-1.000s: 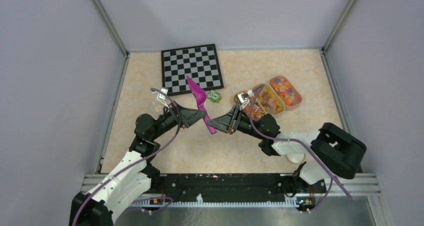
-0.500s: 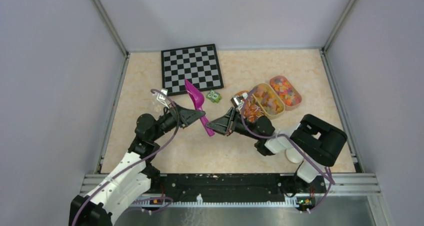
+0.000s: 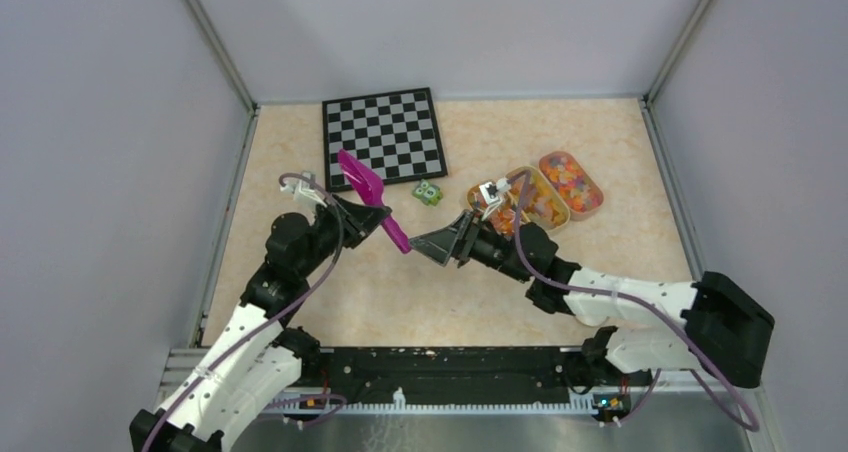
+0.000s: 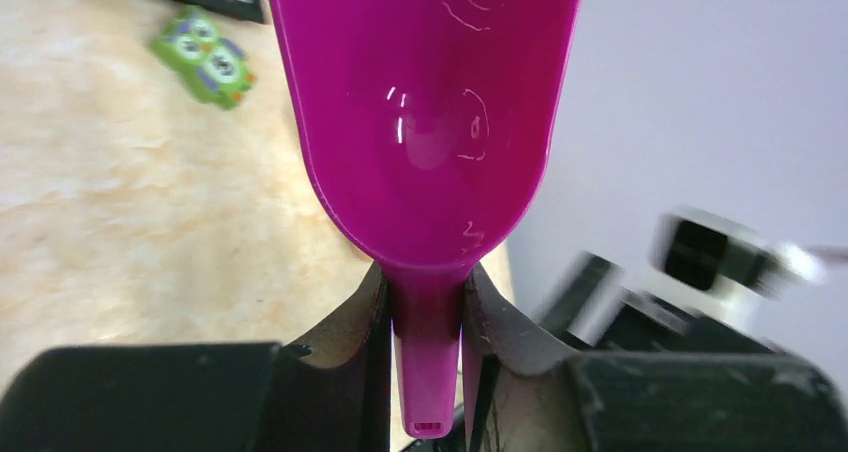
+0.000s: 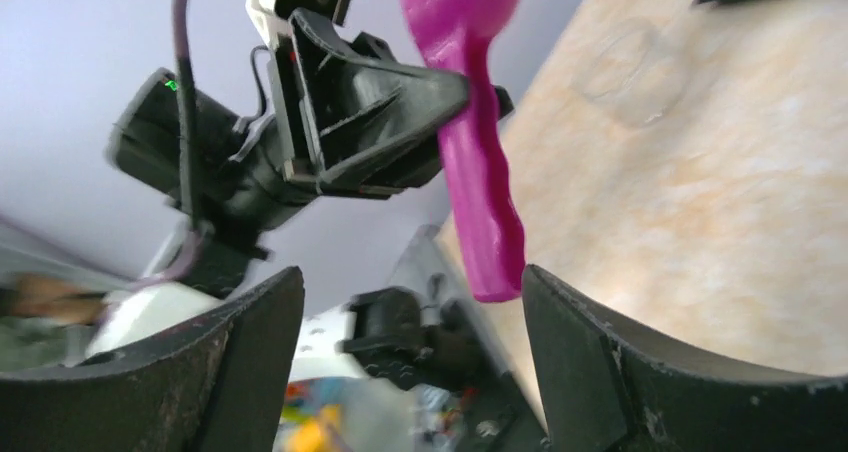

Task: Pack the candies
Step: Adjust the spatula.

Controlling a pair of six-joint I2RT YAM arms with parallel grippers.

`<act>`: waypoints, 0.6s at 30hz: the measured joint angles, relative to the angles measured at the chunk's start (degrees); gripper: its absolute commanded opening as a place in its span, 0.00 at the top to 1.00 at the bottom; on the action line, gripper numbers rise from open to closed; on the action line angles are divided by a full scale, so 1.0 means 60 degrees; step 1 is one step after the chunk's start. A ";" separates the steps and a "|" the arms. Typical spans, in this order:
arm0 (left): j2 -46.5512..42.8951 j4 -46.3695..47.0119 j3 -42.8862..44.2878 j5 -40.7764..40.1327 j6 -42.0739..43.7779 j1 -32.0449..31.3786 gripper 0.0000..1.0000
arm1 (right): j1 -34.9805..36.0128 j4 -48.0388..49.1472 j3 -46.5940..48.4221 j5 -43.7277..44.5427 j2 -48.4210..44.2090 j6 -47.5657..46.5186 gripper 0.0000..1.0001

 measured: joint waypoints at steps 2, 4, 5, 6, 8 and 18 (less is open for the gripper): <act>0.0233 -0.0776 0.0357 -0.0499 0.0066 0.0007 1.00 | 0.0812 -0.1942 0.1016 0.1322 -0.0433 -0.1577 0.22; 0.0608 -0.1632 0.0769 -0.0918 0.0091 0.0007 1.00 | 0.1435 -0.3330 0.2084 0.2269 -0.0426 -0.2936 0.22; 0.0871 -0.2044 0.0987 -0.1096 0.0087 0.0007 1.00 | 0.1606 -0.3741 0.2433 0.2539 -0.0379 -0.3424 0.23; 0.1075 -0.2361 0.1151 -0.1206 0.0076 0.0007 1.00 | 0.1781 -0.4182 0.2801 0.2881 -0.0295 -0.4051 0.23; 0.1599 -0.3177 0.1596 -0.1453 -0.0062 0.0007 1.00 | 0.1993 -0.4688 0.3195 0.3442 -0.0044 -0.5002 0.23; 0.2310 -0.5049 0.2178 -0.1614 -0.0998 0.0007 1.00 | 0.4091 -0.5399 0.4488 0.6466 0.2852 -0.9850 0.25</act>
